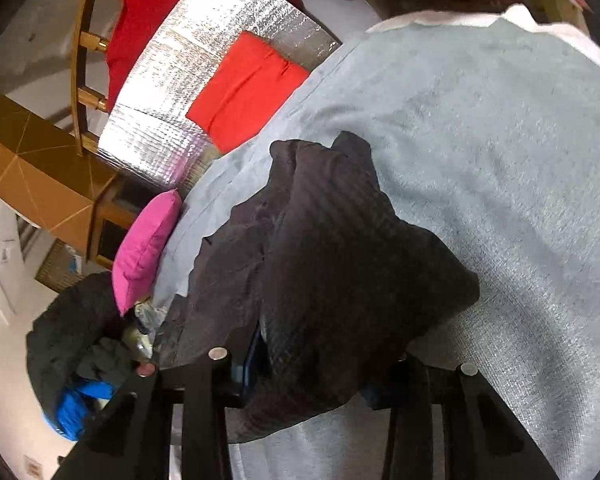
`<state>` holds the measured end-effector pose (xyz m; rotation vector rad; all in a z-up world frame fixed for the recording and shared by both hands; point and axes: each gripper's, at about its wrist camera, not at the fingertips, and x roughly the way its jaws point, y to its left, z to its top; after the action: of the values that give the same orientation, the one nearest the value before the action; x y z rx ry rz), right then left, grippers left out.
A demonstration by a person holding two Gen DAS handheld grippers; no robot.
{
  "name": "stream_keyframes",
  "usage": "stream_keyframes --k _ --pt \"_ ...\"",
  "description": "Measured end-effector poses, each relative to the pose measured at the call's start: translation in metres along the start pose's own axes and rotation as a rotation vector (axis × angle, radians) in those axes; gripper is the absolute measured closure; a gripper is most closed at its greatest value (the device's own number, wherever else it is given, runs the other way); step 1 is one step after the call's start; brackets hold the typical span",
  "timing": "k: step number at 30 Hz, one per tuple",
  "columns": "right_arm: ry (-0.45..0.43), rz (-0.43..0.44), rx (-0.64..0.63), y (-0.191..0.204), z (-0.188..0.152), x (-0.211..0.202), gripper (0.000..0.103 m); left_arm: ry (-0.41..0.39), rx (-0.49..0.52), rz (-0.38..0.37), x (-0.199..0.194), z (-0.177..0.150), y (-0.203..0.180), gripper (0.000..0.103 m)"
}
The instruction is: Fold large clothes
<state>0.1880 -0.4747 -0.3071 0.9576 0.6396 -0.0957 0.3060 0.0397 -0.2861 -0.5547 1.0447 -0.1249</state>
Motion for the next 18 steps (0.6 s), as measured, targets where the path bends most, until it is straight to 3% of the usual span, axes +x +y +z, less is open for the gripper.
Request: stream_keyframes --k 1,2,3,5,7,9,10,13,15,17,18 --pt "0.009 -0.014 0.008 -0.001 0.0 0.003 0.059 0.017 -0.022 -0.01 0.002 -0.001 0.003 0.024" --pt "0.043 -0.041 0.036 -0.008 0.0 0.01 0.051 0.026 -0.033 -0.027 0.004 -0.001 0.005 0.025" --pt "0.072 -0.052 0.064 -0.014 0.0 0.014 0.046 0.02 -0.022 -0.043 0.002 -0.001 0.006 0.042" --pt "0.086 -0.037 0.091 -0.015 0.003 0.021 0.046 -0.021 0.033 -0.052 -0.008 -0.002 0.002 0.057" --pt "0.062 -0.051 0.0 0.0 0.009 0.015 0.059 -0.068 0.089 -0.051 -0.014 -0.004 -0.01 0.064" --pt "0.011 -0.09 -0.177 0.032 0.012 0.004 0.066 -0.11 0.136 -0.042 -0.02 -0.006 -0.018 0.068" --pt "-0.027 -0.093 -0.241 0.047 0.013 -0.004 0.066 -0.12 0.148 -0.034 -0.02 -0.007 -0.02 0.068" --pt "-0.032 -0.081 -0.205 0.045 0.015 -0.005 0.066 -0.067 0.108 -0.018 -0.011 -0.005 -0.013 0.06" --pt "0.016 -0.121 -0.158 0.025 0.009 0.006 0.065 0.002 0.027 -0.02 -0.001 -0.004 -0.001 0.032" --pt "0.058 -0.133 -0.105 0.006 0.002 0.016 0.058 0.043 -0.044 -0.047 0.004 -0.003 0.01 0.028" --pt "0.068 -0.11 -0.05 -0.005 -0.001 0.015 0.049 0.049 -0.061 -0.061 0.003 -0.002 0.014 0.028"
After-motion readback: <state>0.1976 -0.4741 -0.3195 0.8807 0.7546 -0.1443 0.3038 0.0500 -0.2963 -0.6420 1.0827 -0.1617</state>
